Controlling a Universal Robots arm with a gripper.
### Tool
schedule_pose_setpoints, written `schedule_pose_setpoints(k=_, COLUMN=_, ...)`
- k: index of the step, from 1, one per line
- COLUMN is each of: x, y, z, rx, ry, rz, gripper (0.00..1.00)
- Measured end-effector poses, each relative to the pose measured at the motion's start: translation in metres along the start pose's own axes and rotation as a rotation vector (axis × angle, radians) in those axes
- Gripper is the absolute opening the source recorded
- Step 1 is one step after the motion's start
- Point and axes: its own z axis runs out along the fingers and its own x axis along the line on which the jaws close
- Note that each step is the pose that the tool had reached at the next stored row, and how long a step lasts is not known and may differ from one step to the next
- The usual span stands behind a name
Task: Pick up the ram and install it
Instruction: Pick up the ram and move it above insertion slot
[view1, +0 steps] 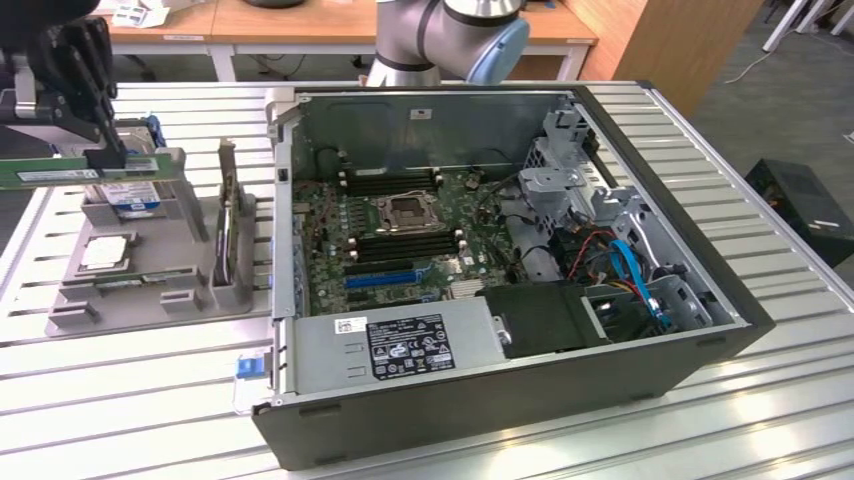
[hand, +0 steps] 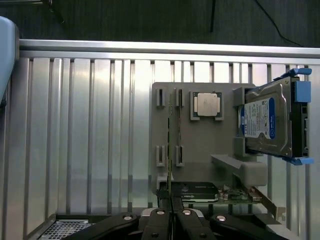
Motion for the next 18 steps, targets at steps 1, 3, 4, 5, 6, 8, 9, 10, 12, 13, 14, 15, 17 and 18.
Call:
schedule_pose_setpoints(k=1, x=0.0, y=-0.0013, z=-0.0001, rx=0.0, ry=0.0, rz=0.0, gripper=0.12)
schedule_pose_setpoints(k=3, x=0.0, y=-0.0041, z=-0.0002, rx=0.0, ry=-0.0001, rz=0.0, gripper=0.12)
schedule_pose_setpoints(k=4, x=0.0, y=-0.0055, z=-0.0002, rx=0.0, ry=0.0, rz=0.0, gripper=0.12)
schedule_pose_setpoints(k=5, x=0.0, y=-0.0068, z=-0.0003, rx=-0.0001, ry=0.0, rz=0.0, gripper=0.12)
schedule_pose_setpoints(k=6, x=0.0, y=-0.0082, z=-0.0004, rx=-0.0001, ry=0.0, rz=0.0, gripper=0.12)
schedule_pose_setpoints(k=8, x=0.0, y=-0.0109, z=-0.0005, rx=-0.0001, ry=0.0001, rz=0.0, gripper=0.12)
schedule_pose_setpoints(k=9, x=0.0, y=-0.0121, z=-0.0006, rx=-0.0001, ry=0.0001, rz=0.0, gripper=0.12)
schedule_pose_setpoints(k=10, x=0.0, y=-0.0134, z=-0.0006, rx=-0.0001, ry=0.0001, rz=0.0, gripper=0.12)
schedule_pose_setpoints(k=12, x=0.0, y=-0.0158, z=-0.0008, rx=-0.0002, ry=0.0001, rz=0.0, gripper=0.12)
schedule_pose_setpoints(k=13, x=0.0, y=-0.017, z=-0.0008, rx=-0.0002, ry=0.0001, rz=0.0, gripper=0.12)
schedule_pose_setpoints(k=14, x=0.0, y=-0.0183, z=-0.0008, rx=-0.0001, ry=0.0001, rz=0.0, gripper=0.12)
schedule_pose_setpoints(k=15, x=0.0, y=-0.0195, z=-0.0009, rx=-0.0001, ry=0.0001, rz=0.0, gripper=0.12)
schedule_pose_setpoints(k=17, x=0.0, y=-0.0222, z=-0.001, rx=-0.0002, ry=0.0001, rz=0.0, gripper=0.12)
schedule_pose_setpoints(k=18, x=0.0, y=-0.0235, z=-0.0011, rx=-0.0003, ry=0.0001, rz=0.0, gripper=0.12)
